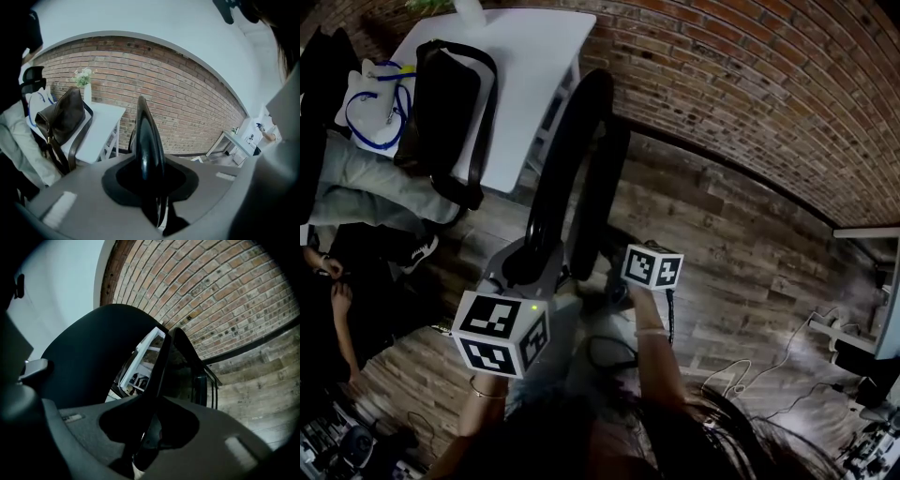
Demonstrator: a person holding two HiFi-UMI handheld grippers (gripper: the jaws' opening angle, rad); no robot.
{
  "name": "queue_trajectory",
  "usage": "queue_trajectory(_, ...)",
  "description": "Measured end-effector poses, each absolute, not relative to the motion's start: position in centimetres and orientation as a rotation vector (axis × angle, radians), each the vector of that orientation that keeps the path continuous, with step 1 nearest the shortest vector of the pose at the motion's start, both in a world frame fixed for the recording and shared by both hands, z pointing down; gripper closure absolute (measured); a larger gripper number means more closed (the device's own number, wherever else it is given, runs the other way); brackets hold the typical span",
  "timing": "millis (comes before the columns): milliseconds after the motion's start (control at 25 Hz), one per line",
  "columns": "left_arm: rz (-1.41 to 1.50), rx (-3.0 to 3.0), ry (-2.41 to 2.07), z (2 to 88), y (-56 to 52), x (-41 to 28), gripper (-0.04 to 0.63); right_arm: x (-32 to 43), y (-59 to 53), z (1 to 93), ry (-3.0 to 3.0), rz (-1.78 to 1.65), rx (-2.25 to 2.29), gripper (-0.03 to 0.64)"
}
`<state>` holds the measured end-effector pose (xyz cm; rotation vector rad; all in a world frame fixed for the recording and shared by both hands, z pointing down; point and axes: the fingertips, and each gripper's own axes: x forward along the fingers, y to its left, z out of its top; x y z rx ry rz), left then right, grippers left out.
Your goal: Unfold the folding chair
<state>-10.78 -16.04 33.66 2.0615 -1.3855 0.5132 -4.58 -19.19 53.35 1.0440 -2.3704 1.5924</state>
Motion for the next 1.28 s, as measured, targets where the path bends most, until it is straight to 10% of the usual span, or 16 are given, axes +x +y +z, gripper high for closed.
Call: queue_trajectory(1280, 0.403, 2.084, -1.338, 34.7, -16.7, -16.7, 0.518, -1.7, -18.2, 54.6, -2.388, 1.598, 1.120, 0.514)
